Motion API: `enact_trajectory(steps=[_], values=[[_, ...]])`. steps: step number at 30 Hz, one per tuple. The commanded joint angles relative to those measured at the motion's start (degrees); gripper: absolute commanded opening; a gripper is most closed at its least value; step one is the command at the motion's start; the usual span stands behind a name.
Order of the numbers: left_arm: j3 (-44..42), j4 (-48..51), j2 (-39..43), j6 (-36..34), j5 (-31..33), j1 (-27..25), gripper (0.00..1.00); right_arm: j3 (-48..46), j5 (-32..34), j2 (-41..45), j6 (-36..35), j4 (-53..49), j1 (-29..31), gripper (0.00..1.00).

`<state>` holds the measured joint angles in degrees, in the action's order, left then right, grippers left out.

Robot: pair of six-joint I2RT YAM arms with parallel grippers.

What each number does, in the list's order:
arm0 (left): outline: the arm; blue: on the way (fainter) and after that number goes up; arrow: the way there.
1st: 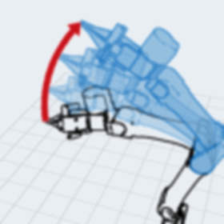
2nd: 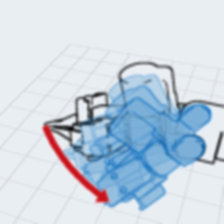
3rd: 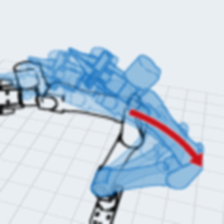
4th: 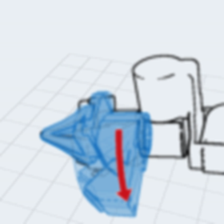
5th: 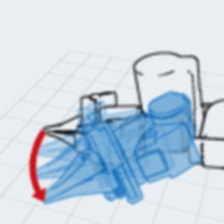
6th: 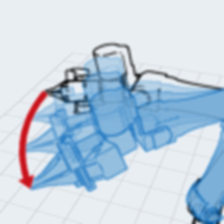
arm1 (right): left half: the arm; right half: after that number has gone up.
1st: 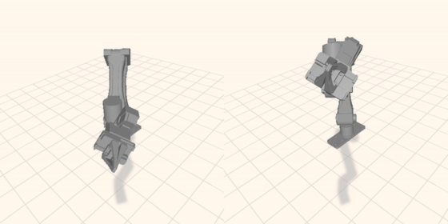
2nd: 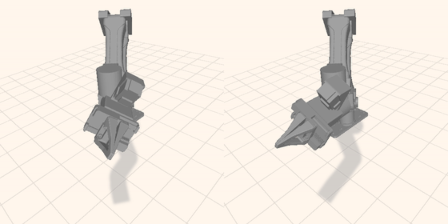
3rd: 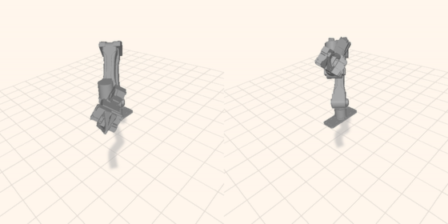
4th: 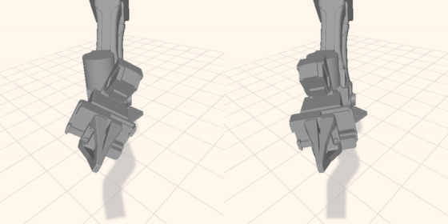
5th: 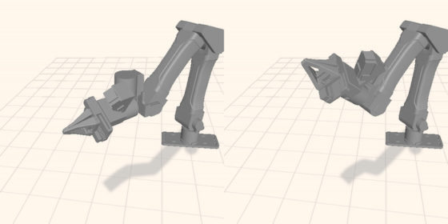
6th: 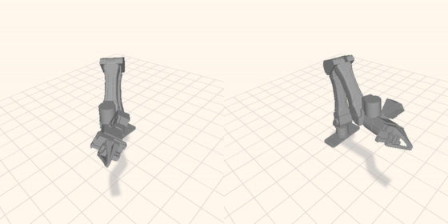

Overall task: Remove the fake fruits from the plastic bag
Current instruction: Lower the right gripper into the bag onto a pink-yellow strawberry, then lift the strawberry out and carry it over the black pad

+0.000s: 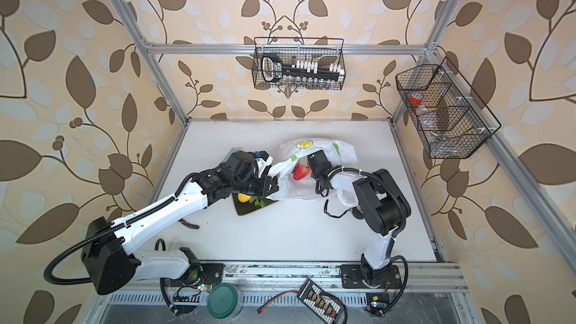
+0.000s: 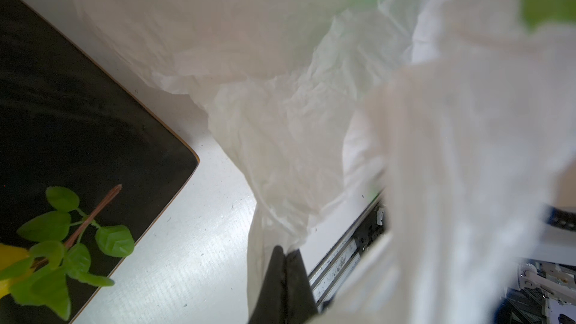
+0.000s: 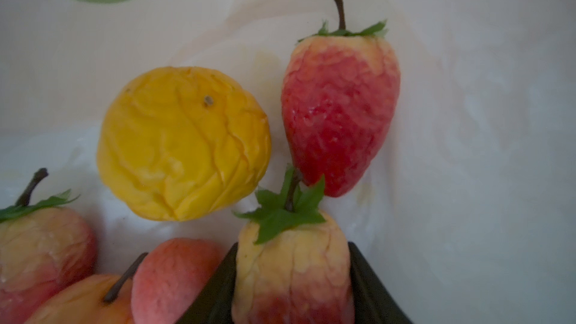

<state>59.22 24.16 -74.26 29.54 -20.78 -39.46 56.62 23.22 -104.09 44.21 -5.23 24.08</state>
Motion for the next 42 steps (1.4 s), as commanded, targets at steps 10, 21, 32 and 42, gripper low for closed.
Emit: enact_trajectory(steps=[10, 21, 32, 42], values=[[2.22, -2.99, 0.09, 2.75, 3.95, -0.47, 0.00, -8.71, -15.28, 18.74, -18.39, -0.05, -0.17, 0.41], [8.13, -4.21, -5.19, 1.44, 5.50, -0.35, 0.00, -12.58, -37.93, 35.19, -26.23, -5.41, -0.25, 0.41], [19.18, -1.87, -15.48, -4.82, 0.99, 4.09, 0.00, -14.22, -49.60, 46.70, -29.60, -7.25, 3.30, 0.40], [24.48, -0.63, -20.59, -5.99, -1.81, 7.58, 0.00, -13.73, -28.17, 45.86, -36.95, -1.08, 25.91, 0.38]])
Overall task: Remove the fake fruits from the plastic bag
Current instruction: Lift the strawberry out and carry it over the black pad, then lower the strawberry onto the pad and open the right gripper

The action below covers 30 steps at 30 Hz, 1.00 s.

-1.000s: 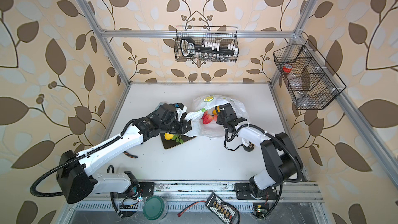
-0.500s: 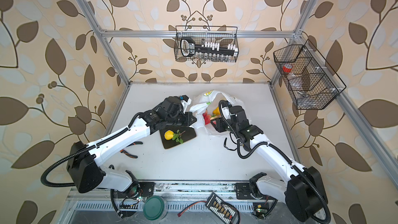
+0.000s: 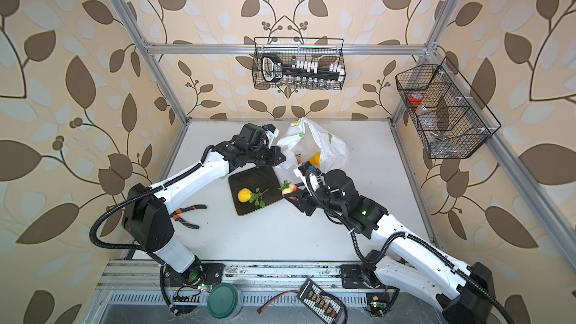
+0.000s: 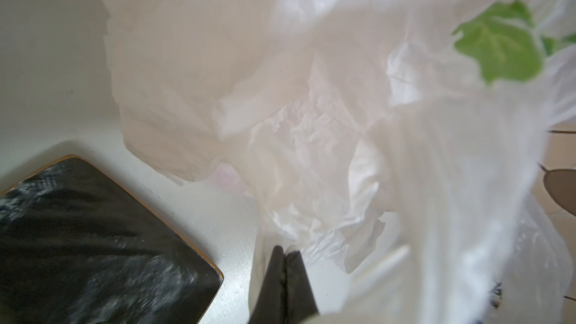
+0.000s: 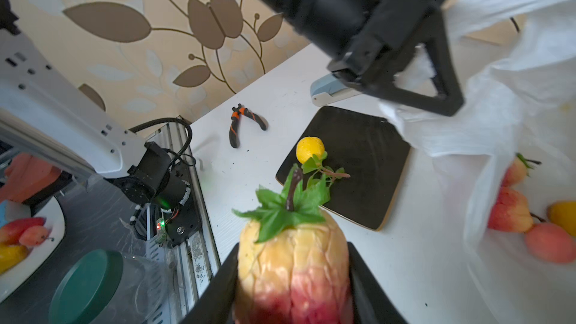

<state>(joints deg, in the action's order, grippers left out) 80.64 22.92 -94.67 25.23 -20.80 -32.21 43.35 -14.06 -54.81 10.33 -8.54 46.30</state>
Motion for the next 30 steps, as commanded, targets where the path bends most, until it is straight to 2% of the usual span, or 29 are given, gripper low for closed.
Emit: enact_trajectory(steps=[1, 6, 11, 17, 25, 30], values=[[3.49, 0.58, -0.46, -1.62, -1.79, 0.32, 0.00, -0.46, 11.86, -5.82, -2.56, 3.37, 5.52, 0.37], [4.79, 0.83, -1.42, -1.08, -2.54, 0.41, 0.00, 3.58, 23.38, -19.60, 6.33, 6.71, 9.81, 0.37], [4.38, 1.06, -1.18, 0.12, -3.31, 0.39, 0.00, 6.62, 33.66, -29.50, 18.09, 8.22, 9.82, 0.38], [2.66, 0.46, 0.21, 1.57, -3.80, 0.25, 0.00, 8.87, 29.25, -38.11, 26.72, 11.17, 5.26, 0.39], [1.44, 0.81, 2.03, 1.79, -3.72, 0.04, 0.00, 15.48, 23.50, -48.33, 27.03, 12.75, 2.66, 0.41], [1.30, 0.81, 2.22, 1.92, -3.72, -0.17, 0.00, 18.31, 20.99, -52.55, 26.87, 13.19, 2.59, 0.48]])
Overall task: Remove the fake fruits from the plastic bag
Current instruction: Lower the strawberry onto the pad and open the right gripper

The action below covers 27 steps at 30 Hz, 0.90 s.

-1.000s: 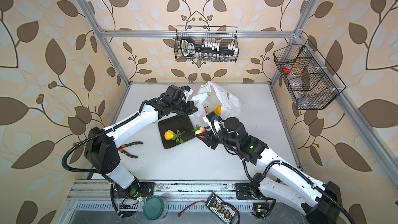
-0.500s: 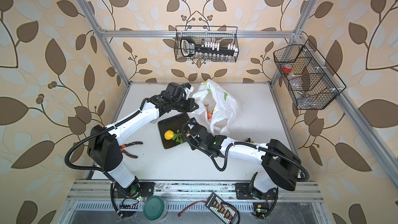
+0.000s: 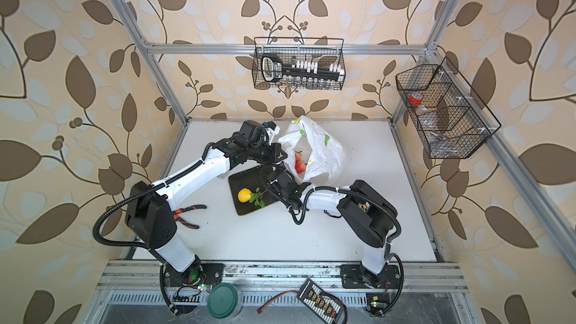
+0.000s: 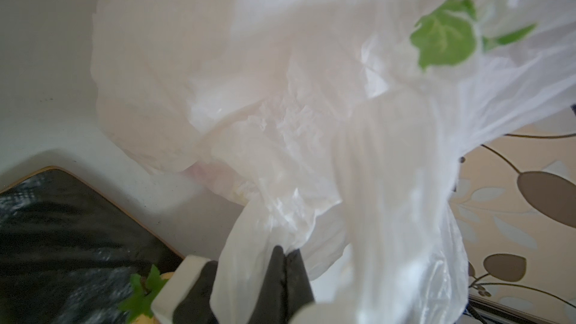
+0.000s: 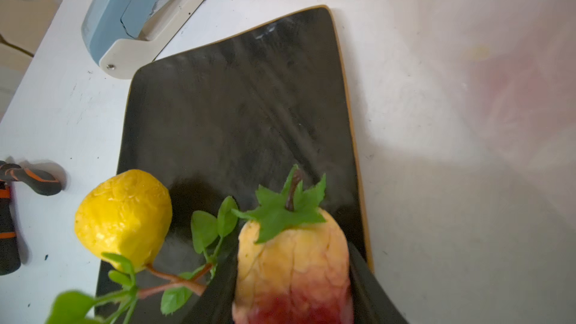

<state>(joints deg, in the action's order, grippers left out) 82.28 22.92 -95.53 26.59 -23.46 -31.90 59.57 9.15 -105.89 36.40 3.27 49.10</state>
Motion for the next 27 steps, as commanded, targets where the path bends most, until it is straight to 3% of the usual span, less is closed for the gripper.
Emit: enact_trajectory(steps=[1, 7, 10, 17, 22, 27], values=[[-0.21, 0.84, 3.09, 0.52, -1.06, -0.51, 0.00, 2.48, -2.58, -1.91, 0.70, 1.31, -0.20, 0.51], [-0.23, 0.48, 3.26, 0.41, -0.96, -0.48, 0.00, 1.71, -3.57, -0.65, -0.29, 2.03, -0.32, 0.71], [-0.12, 0.34, 3.24, 0.40, -1.06, -0.48, 0.00, 0.69, -3.27, 2.17, -1.43, 1.12, -0.33, 0.75], [0.32, 0.09, 3.23, 0.10, -1.23, -0.51, 0.00, -6.45, -4.80, 14.50, -6.10, -0.70, -0.23, 0.71], [0.54, -0.50, 2.98, 0.04, -1.39, -0.48, 0.00, -15.28, -12.83, 26.23, -18.85, 0.45, -0.15, 0.66], [1.05, -0.58, 2.70, -0.05, -1.67, -0.49, 0.00, -18.52, -15.37, 36.72, -29.49, -5.46, -0.24, 0.62]])
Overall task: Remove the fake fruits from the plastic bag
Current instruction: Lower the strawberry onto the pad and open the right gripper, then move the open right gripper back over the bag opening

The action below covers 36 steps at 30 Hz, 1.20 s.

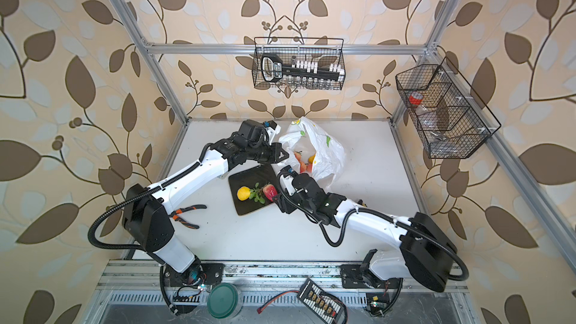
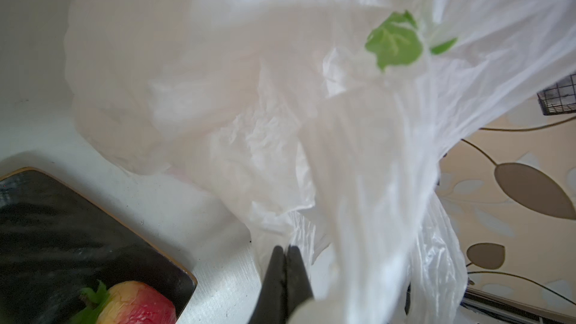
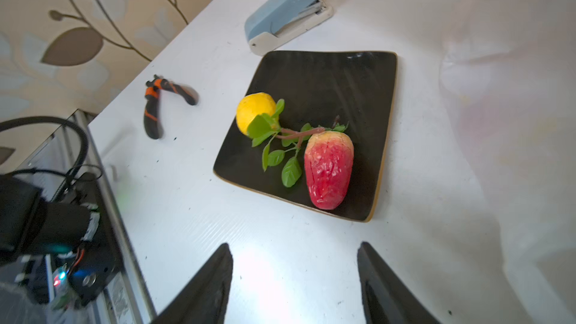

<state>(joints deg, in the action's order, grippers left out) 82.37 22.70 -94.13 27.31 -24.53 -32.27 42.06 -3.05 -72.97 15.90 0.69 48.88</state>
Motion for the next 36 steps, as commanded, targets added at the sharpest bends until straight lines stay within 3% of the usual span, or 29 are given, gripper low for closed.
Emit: enact_trajectory(steps=[1, 8, 15, 19, 24, 29, 36], values=[[0.94, -0.37, 1.31, -0.81, -0.66, -0.10, 0.00, -0.97, -2.67, 5.80, -10.21, -4.04, -0.02, 0.60], [-0.54, -0.60, 2.65, -0.15, -0.51, -0.21, 0.00, 5.23, 10.52, 12.56, -16.69, -11.34, -0.88, 0.43], [-2.66, -0.66, 4.84, 0.20, -0.19, -0.78, 0.00, 10.97, 22.02, 8.31, -24.32, -12.60, -6.09, 0.33], [-3.87, -0.41, 6.14, 0.38, 0.17, -1.50, 0.00, 15.02, 24.37, 1.50, -24.60, -12.90, -10.49, 0.30], [-4.84, 0.07, 7.61, 0.33, 0.91, -2.20, 0.00, 16.55, 25.37, -4.92, -28.38, -10.48, -11.00, 0.29], [-5.23, 0.29, 8.63, 0.53, 1.86, -2.40, 0.00, 14.71, 22.79, -8.31, -30.38, -7.83, -11.99, 0.30], [-5.87, 0.99, 9.88, 1.51, 4.56, -2.38, 0.00, 9.69, 24.45, -10.20, -31.46, -5.43, -15.10, 0.31]])
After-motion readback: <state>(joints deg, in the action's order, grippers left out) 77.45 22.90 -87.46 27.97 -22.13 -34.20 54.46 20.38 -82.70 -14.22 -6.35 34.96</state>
